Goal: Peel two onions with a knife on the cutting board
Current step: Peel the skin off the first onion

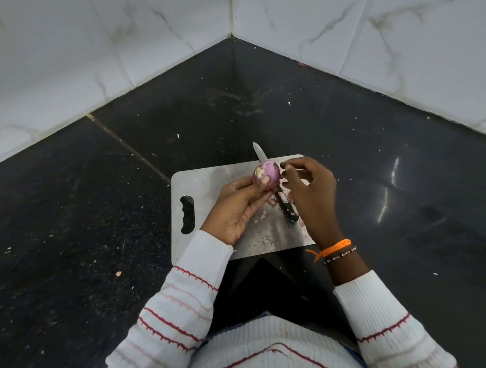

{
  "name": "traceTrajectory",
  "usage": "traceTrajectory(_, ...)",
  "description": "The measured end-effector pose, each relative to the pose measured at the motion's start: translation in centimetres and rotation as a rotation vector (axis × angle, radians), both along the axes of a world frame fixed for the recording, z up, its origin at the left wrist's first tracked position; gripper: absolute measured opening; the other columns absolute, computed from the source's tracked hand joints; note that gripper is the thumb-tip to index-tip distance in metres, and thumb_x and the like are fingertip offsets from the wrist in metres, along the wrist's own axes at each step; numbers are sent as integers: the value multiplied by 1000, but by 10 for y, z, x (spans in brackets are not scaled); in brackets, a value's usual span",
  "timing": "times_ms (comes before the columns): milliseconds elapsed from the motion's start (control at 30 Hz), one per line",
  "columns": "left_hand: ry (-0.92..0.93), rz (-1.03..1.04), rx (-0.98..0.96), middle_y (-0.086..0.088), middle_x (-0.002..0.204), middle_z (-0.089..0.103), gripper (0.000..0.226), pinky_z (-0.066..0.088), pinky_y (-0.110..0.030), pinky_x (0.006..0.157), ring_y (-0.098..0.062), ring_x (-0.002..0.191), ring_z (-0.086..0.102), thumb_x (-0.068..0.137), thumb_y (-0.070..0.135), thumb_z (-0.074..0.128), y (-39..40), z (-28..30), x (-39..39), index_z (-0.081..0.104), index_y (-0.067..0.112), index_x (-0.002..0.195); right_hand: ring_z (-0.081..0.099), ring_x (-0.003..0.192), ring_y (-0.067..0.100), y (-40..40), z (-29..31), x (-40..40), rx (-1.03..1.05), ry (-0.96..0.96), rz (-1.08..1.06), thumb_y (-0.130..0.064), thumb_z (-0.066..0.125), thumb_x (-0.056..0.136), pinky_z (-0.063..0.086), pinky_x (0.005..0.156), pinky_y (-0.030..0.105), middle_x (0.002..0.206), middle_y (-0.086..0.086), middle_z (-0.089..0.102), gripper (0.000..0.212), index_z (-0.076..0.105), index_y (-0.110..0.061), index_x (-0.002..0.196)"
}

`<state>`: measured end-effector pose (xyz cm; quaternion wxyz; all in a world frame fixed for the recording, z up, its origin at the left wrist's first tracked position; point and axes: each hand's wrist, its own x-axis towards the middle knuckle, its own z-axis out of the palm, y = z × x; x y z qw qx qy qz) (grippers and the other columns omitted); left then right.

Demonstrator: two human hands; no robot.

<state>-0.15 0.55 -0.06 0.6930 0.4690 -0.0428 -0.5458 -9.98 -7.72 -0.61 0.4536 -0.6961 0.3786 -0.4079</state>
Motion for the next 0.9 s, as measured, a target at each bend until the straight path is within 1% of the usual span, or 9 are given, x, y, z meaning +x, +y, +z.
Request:
traceTrajectory(100,8,31,5,-16,101,71,26,57,-26,82,-21,91,71,84,2,64,0,-1,1,61,2,109,62,78,17,0,0,0,14,15,21,5,47,84,54,73,33,78,-4,62,26,61,-15,75)
traceTrajectory(200,-17,43,-18,-16,115,66,40,55,-30,86,-22,100,68,85,-5,60,0,-2,1,55,6,122,60,75,21,0,-2,-1,106,11,84,2,42,85,54,75,42,75,-2,61,29,59,-18,73)
traceTrajectory(300,-90,16,-23,-13,121,64,48,55,-30,87,-21,105,66,84,-12,58,1,-3,1,54,8,127,64,81,26,2,-3,0,171,9,84,-8,51,90,55,78,49,78,-2,63,23,60,-22,75)
traceTrajectory(433,-122,-1,19,-10,118,66,47,54,-35,90,-22,107,66,83,-9,60,1,-1,0,55,8,127,67,79,22,1,-2,-2,138,52,81,-14,60,87,56,76,47,83,3,67,8,64,-18,81)
traceTrajectory(533,-122,-3,28,-8,112,67,46,53,-35,91,-22,106,66,83,-7,61,0,0,-1,54,8,126,68,79,21,0,-2,-3,126,86,82,-16,63,86,58,75,42,85,4,68,2,65,-15,85)
traceTrajectory(600,-149,-1,44,-8,114,66,47,53,-36,93,-23,107,65,83,-6,62,0,0,-2,54,8,127,67,78,19,0,-2,-3,107,107,77,-16,64,85,58,74,36,85,3,68,4,66,-13,87)
traceTrajectory(667,-183,4,74,-9,119,65,48,52,-39,96,-24,109,64,83,-5,64,-1,0,-3,53,8,128,67,76,15,0,-2,-3,74,125,67,-15,65,84,56,69,25,83,0,67,3,66,-13,87)
traceTrajectory(767,-218,6,102,-10,124,63,51,51,-40,97,-24,110,64,82,-3,65,-2,-1,-5,53,9,130,63,69,6,2,0,-3,33,143,41,-15,65,84,49,59,8,78,-7,64,1,66,-15,85)
traceTrajectory(900,-254,9,122,-9,123,64,48,51,-41,96,-24,110,64,83,-1,66,-1,-1,-6,55,12,127,60,60,-2,4,1,-3,5,139,35,-14,66,82,45,55,6,72,-12,62,2,65,-16,80)
